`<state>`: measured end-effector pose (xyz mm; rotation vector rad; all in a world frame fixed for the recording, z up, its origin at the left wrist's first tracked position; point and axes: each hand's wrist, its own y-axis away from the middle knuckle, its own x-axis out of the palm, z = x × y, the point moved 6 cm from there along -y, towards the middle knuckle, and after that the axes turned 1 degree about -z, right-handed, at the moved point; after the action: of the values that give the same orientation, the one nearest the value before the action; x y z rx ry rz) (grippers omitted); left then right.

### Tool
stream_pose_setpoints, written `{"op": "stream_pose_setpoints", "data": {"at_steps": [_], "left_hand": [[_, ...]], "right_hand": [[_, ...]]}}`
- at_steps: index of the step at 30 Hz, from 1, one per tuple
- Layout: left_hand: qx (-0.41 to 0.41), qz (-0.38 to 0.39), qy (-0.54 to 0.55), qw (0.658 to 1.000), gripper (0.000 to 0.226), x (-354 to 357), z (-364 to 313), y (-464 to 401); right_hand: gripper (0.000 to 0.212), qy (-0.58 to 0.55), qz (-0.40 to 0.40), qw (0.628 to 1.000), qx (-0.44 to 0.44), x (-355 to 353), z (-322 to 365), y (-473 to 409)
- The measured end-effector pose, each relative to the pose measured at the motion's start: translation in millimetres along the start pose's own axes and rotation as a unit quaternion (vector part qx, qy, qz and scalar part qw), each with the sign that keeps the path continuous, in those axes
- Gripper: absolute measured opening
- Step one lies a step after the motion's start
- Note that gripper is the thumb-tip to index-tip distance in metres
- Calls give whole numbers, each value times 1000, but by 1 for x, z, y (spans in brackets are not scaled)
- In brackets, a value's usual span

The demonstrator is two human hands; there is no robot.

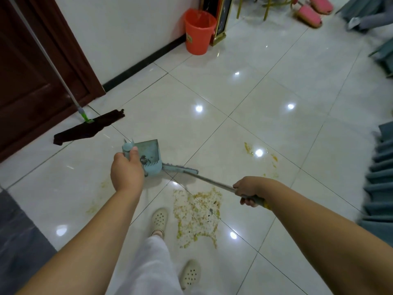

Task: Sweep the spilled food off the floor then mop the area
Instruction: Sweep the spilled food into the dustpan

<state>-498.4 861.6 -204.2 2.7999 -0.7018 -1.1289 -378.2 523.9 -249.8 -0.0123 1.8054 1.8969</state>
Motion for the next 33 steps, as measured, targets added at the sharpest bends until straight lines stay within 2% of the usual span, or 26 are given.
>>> {"op": "stream_pose_setpoints", "data": {"at_steps": [11, 18, 24, 29, 33], "left_hand": [[14, 50, -41, 998, 48, 34, -34, -144], [24, 75, -49, 996, 45, 63, -42, -199], [28, 82, -54, 995, 42, 73, -44, -213], [31, 96, -53, 993, 44, 78, -48, -203], [27, 98, -48, 994, 45, 75, -45, -182]], "right_hand": [[29, -120, -31, 992, 31, -57, 183, -74], [20, -195, -23, 980, 28, -71, 258, -126], [22, -200, -9, 979, 45, -67, 265, -141], [19, -188, -16, 980, 61, -62, 237, -132], [24, -131, -18, 988, 75, -53, 204, -120]]}}
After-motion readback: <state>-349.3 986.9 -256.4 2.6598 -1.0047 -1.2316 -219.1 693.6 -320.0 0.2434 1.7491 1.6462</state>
